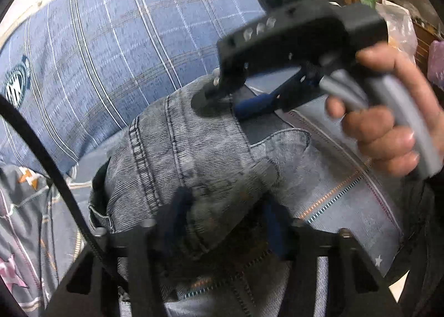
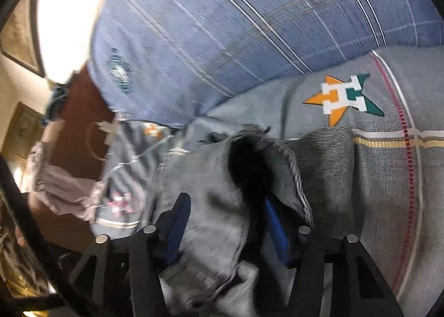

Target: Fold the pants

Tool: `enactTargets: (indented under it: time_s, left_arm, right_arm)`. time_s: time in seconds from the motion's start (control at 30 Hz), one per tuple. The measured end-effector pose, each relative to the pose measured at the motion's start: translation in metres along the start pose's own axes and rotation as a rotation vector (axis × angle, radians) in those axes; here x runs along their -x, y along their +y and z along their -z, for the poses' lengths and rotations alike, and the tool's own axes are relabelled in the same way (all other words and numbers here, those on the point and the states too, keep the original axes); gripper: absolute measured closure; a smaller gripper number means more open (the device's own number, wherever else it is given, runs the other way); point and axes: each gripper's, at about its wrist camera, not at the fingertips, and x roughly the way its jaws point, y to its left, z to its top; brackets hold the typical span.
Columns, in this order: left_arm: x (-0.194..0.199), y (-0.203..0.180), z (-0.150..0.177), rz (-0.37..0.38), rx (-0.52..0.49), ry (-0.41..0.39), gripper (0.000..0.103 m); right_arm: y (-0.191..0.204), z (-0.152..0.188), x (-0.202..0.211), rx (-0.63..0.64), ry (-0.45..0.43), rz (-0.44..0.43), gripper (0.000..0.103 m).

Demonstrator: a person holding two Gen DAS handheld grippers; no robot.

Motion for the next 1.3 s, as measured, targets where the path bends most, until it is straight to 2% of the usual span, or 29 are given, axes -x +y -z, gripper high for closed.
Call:
enactTargets:
  time_s: [0.03,0.1,0.2,0.3,0.37,0.43,0.47,0.57,0.63,0.7,0.77,0.83,0.9,0.97,1.03,1.13,1.23,1.3]
  left_arm:
    - [0.000,0.004,-0.002,-0.001,0.015,0.001,0.074]
    - [0.005,0.012,-0.006,0.023,0.048,-0.007,0.081]
    - [0.025,0.025,-0.015,0.089,0.149,-0.070,0.082]
    - [0.037,0.028,-0.028,0.154,0.224,-0.111,0.082]
    - [0.036,0.023,-0.035,0.206,0.253,-0.122,0.082]
    - [0.024,0.011,-0.039,0.219,0.253,-0.099,0.082]
    - [0.013,0.005,-0.039,0.216,0.246,-0.072,0.082]
    - [-0.026,-0.010,-0.031,0.234,0.264,0.020,0.082]
    - [-0.030,-0.013,-0.026,0.251,0.282,0.013,0.082]
    - [-0.023,-0.012,-0.025,0.265,0.310,-0.023,0.081]
    - [-0.016,-0.007,-0.027,0.292,0.345,-0.060,0.081]
    - [-0.021,-0.005,-0.029,0.289,0.356,-0.040,0.081]
    - [-0.036,-0.008,-0.028,0.288,0.338,0.004,0.081]
    - [-0.033,-0.020,-0.026,0.249,0.282,-0.017,0.078]
    - [-0.027,-0.029,-0.028,0.245,0.246,-0.043,0.060]
    - [-0.034,-0.043,-0.029,0.196,0.194,-0.012,0.058]
    - [-0.041,-0.049,-0.027,0.186,0.178,-0.002,0.053]
    - [-0.036,-0.052,-0.026,0.218,0.181,-0.015,0.046]
  right_arm:
    - [-0.002,-0.001,-0.006,-0.002,0.001,-0.005,0.070]
    - [0.001,0.000,-0.007,0.006,-0.007,-0.006,0.088]
    - [0.021,0.001,0.012,0.068,-0.059,0.002,0.088]
    - [0.040,-0.001,0.045,0.104,-0.134,-0.037,0.090]
    - [0.042,-0.002,0.061,0.118,-0.166,-0.044,0.090]
    - [0.034,-0.003,0.071,0.105,-0.180,0.001,0.090]
    - [0.025,-0.005,0.070,0.083,-0.177,0.045,0.090]
    - [-0.016,-0.004,0.044,-0.018,-0.077,0.175,0.090]
    - [-0.040,-0.001,0.030,-0.105,-0.020,0.176,0.090]
    - [-0.039,-0.002,0.037,-0.109,-0.040,0.148,0.090]
    - [-0.027,-0.005,0.052,-0.057,-0.090,0.125,0.090]
    - [-0.027,-0.006,0.050,-0.044,-0.091,0.139,0.090]
    - [-0.037,-0.004,0.034,-0.069,-0.044,0.191,0.090]
    - [-0.046,-0.002,0.031,-0.110,-0.031,0.192,0.090]
    - [-0.040,-0.003,0.040,-0.082,-0.058,0.185,0.090]
    - [-0.038,-0.002,0.033,-0.070,-0.037,0.221,0.087]
    - [-0.047,0.002,0.021,-0.096,0.018,0.265,0.087]
    - [-0.042,0.001,0.027,-0.088,0.013,0.259,0.087]
